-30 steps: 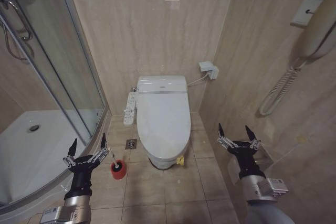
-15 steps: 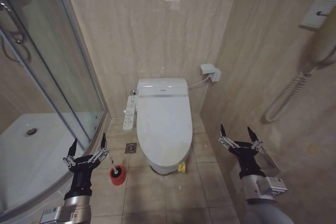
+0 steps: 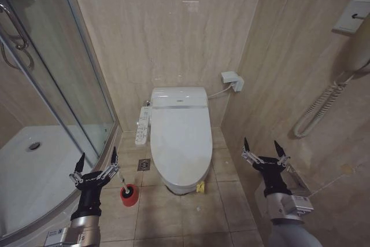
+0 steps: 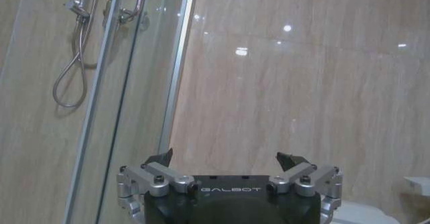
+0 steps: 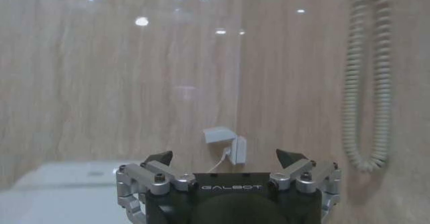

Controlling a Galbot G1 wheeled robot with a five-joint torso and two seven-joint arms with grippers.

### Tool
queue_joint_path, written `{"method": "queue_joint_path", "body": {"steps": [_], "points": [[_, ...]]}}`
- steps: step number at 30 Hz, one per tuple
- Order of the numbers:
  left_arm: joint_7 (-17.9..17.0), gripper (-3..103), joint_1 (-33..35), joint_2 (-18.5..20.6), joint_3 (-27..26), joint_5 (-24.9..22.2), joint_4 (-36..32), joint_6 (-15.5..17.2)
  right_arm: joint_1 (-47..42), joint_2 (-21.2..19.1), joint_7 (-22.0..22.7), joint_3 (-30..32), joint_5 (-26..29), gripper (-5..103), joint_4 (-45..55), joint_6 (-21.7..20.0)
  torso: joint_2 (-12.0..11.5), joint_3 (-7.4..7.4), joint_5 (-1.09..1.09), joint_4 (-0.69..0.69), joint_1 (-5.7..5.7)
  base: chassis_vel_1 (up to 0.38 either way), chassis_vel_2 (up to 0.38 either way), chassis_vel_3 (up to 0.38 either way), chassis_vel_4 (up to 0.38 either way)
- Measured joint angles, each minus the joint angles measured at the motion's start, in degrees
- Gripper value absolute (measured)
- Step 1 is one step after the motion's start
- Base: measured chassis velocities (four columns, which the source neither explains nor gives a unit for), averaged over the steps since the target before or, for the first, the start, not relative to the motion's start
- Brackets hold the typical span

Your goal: Open the toilet lid, clean the toilet bowl with a toilet brush, close the toilet lid, and flush.

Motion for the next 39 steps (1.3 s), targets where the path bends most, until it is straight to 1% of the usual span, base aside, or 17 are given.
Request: {"method": "queue_joint_path", "body": {"steps": [3, 8, 9, 11, 12, 13, 16, 17, 24, 25, 31, 32, 38, 39], "points": [[0.0, 100, 0.0, 0.0, 0.0, 0.0, 0.0, 0.0, 0.2, -0.9, -0.3, -0.3, -1.5, 100, -1.1, -0.8, 0.0, 0.01, 0.01, 0.01, 0.01, 0.000, 0.000, 0.000, 0.000], [0.0, 100, 0.0, 0.0, 0.0, 0.0, 0.0, 0.0, 2.0, -4.6, 0.0, -1.9, -3.6, 100, -6.1, -3.2, 0.0, 0.01, 0.00, 0.01, 0.02, 0.000, 0.000, 0.000, 0.000], [0.0, 100, 0.0, 0.0, 0.0, 0.0, 0.0, 0.0, 2.0, -4.6, 0.0, -1.9, -3.6, 100, -6.1, -3.2, 0.0, 0.01, 0.00, 0.01, 0.02, 0.000, 0.000, 0.000, 0.000], [0.0, 100, 0.0, 0.0, 0.0, 0.0, 0.0, 0.0, 2.9, -7.0, 0.2, -2.8, -4.2, 100, -9.1, -3.7, 0.0, 0.01, 0.02, 0.01, 0.01, 0.000, 0.000, 0.000, 0.000], [0.0, 100, 0.0, 0.0, 0.0, 0.0, 0.0, 0.0, 2.9, -7.0, 0.2, -2.8, -4.2, 100, -9.1, -3.7, 0.0, 0.01, 0.02, 0.01, 0.01, 0.000, 0.000, 0.000, 0.000], [0.0, 100, 0.0, 0.0, 0.0, 0.0, 0.0, 0.0, 3.2, -8.3, 0.3, -3.2, -4.3, 100, -10.6, -3.8, 0.0, 0.01, 0.01, 0.01, 0.01, 0.000, 0.000, 0.000, 0.000], [0.0, 100, 0.0, 0.0, 0.0, 0.0, 0.0, 0.0, 3.5, -11.1, 0.0, -4.0, -5.2, 100, -14.3, -2.7, 0.0, 0.01, 0.01, 0.01, 0.02, 0.000, 0.000, 0.000, 0.000], [0.0, 100, 0.0, 0.0, 0.0, 0.0, 0.0, 0.0, 3.5, -11.1, 0.0, -4.0, -5.2, 100, -14.3, -2.7, 0.0, 0.01, 0.01, 0.01, 0.02, 0.000, 0.000, 0.000, 0.000], [0.0, 100, 0.0, 0.0, 0.0, 0.0, 0.0, 0.0, 4.1, -14.5, -0.8, -7.1, -4.9, 100, -21.0, -1.0, 0.0, 0.01, 0.01, 0.01, 0.01, 0.000, 0.000, 0.000, 0.000], [0.0, 100, 0.0, 0.0, 0.0, 0.0, 0.0, 0.0, 4.3, -15.0, -1.1, -7.7, -4.9, 103, -22.0, -0.8, 0.0, 0.01, 0.01, 0.01, 0.02, 0.000, 0.000, 0.000, 0.000], [0.0, 100, 0.0, 0.0, 0.0, 0.0, 0.0, 0.0, 5.0, -16.2, -1.5, -11.0, -4.5, 103, -25.3, -0.7, 0.0, 0.01, 0.01, 0.01, 0.01, 0.000, 0.000, 0.000, 0.000], [0.0, 100, 0.0, 0.0, 0.0, 0.0, 0.0, 0.0, 5.2, -16.3, -1.6, -11.7, -4.5, 99, -26.1, -0.6, 0.0, 0.01, 0.01, 0.01, 0.02, 0.000, 0.000, 0.000, 0.000], [0.0, 100, 0.0, 0.0, 0.0, 0.0, 0.0, 0.0, 5.5, -18.0, -1.6, -14.7, -5.4, 99, -29.6, 0.5, 0.0, 0.01, 0.00, 0.01, 0.01, 0.000, 0.000, 0.000, 0.000], [0.0, 100, 0.0, 0.0, 0.0, 0.0, 0.0, 0.0, 5.5, -18.3, -1.5, -15.2, -5.6, 100, -30.1, 0.8, 0.0, 0.01, 0.00, 0.01, 0.01, 0.000, 0.000, 0.000, 0.000]]}}
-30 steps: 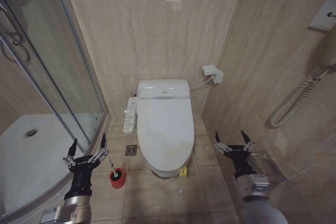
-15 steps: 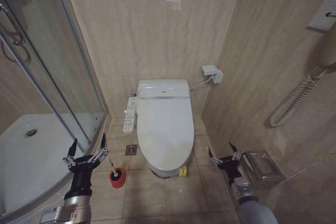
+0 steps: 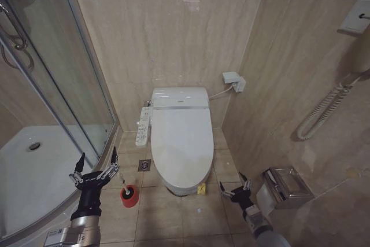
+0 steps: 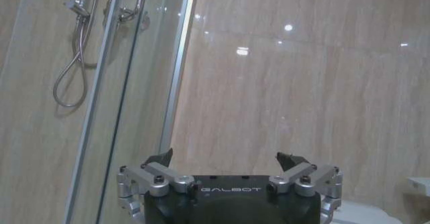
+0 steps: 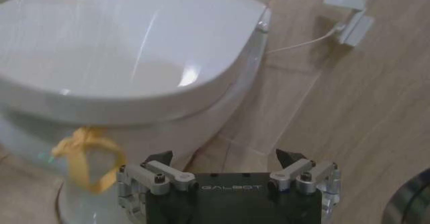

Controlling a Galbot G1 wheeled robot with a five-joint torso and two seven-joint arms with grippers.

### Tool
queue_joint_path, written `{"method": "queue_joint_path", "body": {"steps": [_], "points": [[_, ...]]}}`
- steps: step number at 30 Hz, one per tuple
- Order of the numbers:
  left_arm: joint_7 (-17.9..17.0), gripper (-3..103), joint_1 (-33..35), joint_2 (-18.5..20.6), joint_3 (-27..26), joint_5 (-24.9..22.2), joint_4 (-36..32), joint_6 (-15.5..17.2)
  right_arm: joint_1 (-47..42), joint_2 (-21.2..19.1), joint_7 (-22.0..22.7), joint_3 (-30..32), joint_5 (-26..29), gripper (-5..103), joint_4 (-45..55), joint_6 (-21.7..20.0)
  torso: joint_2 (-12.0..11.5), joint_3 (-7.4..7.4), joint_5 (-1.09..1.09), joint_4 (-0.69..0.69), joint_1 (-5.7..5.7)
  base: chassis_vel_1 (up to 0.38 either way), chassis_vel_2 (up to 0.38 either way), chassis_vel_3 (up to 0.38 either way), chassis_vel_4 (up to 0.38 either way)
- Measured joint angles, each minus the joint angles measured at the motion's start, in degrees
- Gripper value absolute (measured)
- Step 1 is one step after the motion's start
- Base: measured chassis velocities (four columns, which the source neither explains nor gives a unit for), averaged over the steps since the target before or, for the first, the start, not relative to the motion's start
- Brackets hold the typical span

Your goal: Open the toilet lid, clean the toilet bowl with a toilet brush, close the toilet lid, and flush.

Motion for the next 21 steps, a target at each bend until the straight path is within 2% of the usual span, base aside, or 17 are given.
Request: {"method": "queue_joint_path", "body": {"steps": [13, 21], "points": [[0.0, 100, 0.0, 0.0, 0.0, 0.0, 0.0, 0.0, 0.4, -0.9, -1.4, -5.1, -0.3, 100, -2.9, 1.5, 0.0, 0.00, 0.00, 0.00, 0.00, 0.000, 0.000, 0.000, 0.000], [0.0, 100, 0.0, 0.0, 0.0, 0.0, 0.0, 0.0, 3.3, 0.9, -1.2, -8.7, -1.1, 100, -6.5, 2.0, 0.0, 0.00, 0.00, 0.00, 0.00, 0.000, 0.000, 0.000, 0.000]]}}
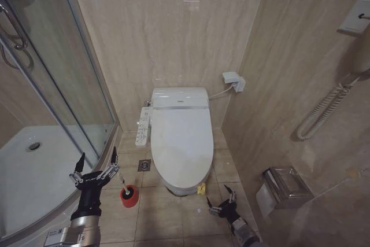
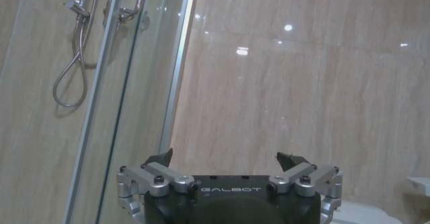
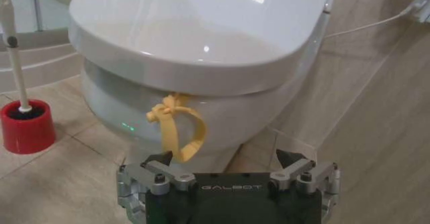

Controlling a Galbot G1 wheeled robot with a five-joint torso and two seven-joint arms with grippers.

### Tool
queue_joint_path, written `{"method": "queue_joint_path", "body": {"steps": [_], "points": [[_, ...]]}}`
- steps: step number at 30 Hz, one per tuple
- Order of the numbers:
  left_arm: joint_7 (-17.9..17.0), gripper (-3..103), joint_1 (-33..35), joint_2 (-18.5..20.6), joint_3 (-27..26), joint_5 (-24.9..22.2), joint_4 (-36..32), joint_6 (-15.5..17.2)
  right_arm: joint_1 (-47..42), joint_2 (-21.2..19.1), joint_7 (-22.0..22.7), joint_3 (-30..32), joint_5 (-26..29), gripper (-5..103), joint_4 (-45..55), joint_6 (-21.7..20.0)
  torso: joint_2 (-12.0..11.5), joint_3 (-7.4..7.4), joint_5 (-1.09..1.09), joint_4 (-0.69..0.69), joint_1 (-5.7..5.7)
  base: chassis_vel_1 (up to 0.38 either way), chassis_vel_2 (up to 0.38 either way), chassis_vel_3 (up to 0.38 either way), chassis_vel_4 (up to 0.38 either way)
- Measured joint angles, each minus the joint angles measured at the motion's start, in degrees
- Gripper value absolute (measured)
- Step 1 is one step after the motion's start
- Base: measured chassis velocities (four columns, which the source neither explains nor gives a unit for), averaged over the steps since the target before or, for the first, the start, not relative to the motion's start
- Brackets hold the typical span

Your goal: Open the toilet lid, clean the toilet bowl with a toilet brush, close the toilet lid, and flush.

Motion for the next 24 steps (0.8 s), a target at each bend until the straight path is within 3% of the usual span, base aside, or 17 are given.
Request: {"method": "queue_joint_path", "body": {"steps": [24], "points": [[0.0, 100, 0.0, 0.0, 0.0, 0.0, 0.0, 0.0, 5.2, 3.2, 1.5, -3.8, 0.6, 100, -5.9, 1.2, 0.0, 0.00, 0.00, 0.00, 0.00, 0.000, 0.000, 0.000, 0.000]]}}
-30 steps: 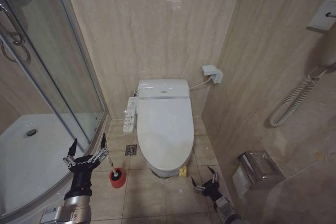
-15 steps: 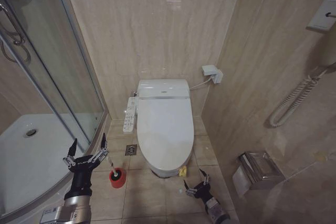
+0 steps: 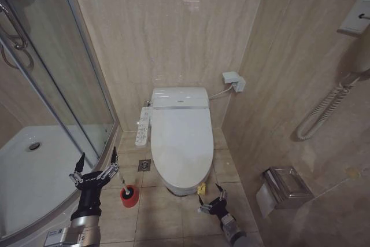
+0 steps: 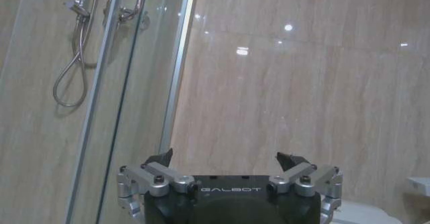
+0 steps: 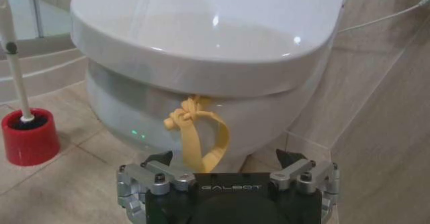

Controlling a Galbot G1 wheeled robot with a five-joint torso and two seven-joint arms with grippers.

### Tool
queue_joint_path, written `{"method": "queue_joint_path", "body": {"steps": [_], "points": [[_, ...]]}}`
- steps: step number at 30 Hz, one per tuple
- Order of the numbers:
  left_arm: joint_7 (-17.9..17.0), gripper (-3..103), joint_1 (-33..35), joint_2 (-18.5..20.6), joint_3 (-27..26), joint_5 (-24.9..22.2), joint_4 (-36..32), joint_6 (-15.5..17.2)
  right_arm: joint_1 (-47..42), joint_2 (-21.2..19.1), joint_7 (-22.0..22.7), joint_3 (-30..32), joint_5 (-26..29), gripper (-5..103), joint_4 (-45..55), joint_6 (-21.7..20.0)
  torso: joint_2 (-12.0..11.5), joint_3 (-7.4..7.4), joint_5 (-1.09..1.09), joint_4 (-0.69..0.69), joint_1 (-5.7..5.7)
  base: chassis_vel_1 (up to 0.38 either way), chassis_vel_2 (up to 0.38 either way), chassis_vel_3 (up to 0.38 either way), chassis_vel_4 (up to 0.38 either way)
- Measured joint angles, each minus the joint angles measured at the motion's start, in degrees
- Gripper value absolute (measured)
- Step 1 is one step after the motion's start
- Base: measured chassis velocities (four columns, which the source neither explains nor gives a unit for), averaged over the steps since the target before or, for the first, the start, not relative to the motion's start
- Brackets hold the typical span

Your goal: Open the toilet lid, clean the toilet bowl with a toilet brush, close the toilet lid, and flush.

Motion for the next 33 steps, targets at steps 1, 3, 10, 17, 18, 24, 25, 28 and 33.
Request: {"method": "queue_joint_path", "body": {"steps": [1, 3, 10, 17, 18, 24, 25, 28, 33], "points": [[0.0, 100, 0.0, 0.0, 0.0, 0.0, 0.0, 0.0, 0.0, 0.0, 0.0, 0.0, 0.0, 100, 0.0, 0.0, 0.0, 0.00, 0.00, 0.00, 0.00, 0.000, 0.000, 0.000, 0.000], [0.0, 100, 0.0, 0.0, 0.0, 0.0, 0.0, 0.0, 0.4, 0.6, 0.3, 0.0, 0.0, 100, -0.4, 0.2, 0.0, 0.00, 0.00, 0.00, 0.00, 0.000, 0.000, 0.000, 0.000], [0.0, 100, 0.0, 0.0, 0.0, 0.0, 0.0, 0.0, 1.3, 0.9, 1.2, 0.4, -0.3, 100, -1.5, 0.9, 0.0, 0.00, 0.00, 0.00, 0.00, 0.000, 0.000, 0.000, 0.000], [0.0, 100, 0.0, 0.0, 0.0, 0.0, 0.0, 0.0, 0.9, 1.0, 1.1, 0.2, -0.6, 89, -1.2, 1.5, 0.0, 0.00, 0.00, 0.00, 0.00, 0.000, 0.000, 0.000, 0.000], [0.0, 100, 0.0, 0.0, 0.0, 0.0, 0.0, 0.0, 0.7, 0.9, 0.8, 0.1, -0.6, 89, -0.8, 1.6, 0.0, 0.00, 0.00, 0.00, 0.00, 0.000, 0.000, 0.000, 0.000], [0.0, 100, 0.0, 0.0, 0.0, 0.0, 0.0, 0.0, -1.3, -0.4, -0.9, -0.1, -0.5, 62, 2.1, 1.8, 0.0, 0.00, 0.00, 0.00, 0.00, 0.000, 0.000, 0.000, 0.000], [0.0, 100, 0.0, 0.0, 0.0, 0.0, 0.0, 0.0, -1.5, -0.6, -1.1, -0.1, -0.5, 62, 2.4, 1.9, 0.0, 0.00, 0.00, 0.00, 0.00, 0.000, 0.000, 0.000, 0.000], [0.0, 100, 0.0, 0.0, 0.0, 0.0, 0.0, 0.0, -2.0, -0.9, -1.6, 0.1, -0.8, 37, 2.7, 2.1, 0.0, 0.00, 0.00, 0.00, 0.00, 0.000, 0.000, 0.000, 0.000], [0.0, 100, 0.0, 0.0, 0.0, 0.0, 0.0, 0.0, -2.2, -0.5, -1.7, 0.6, -1.5, 37, 2.0, 3.1, 0.0, 0.00, 0.00, 0.00, 0.00, 0.000, 0.000, 0.000, 0.000]]}}
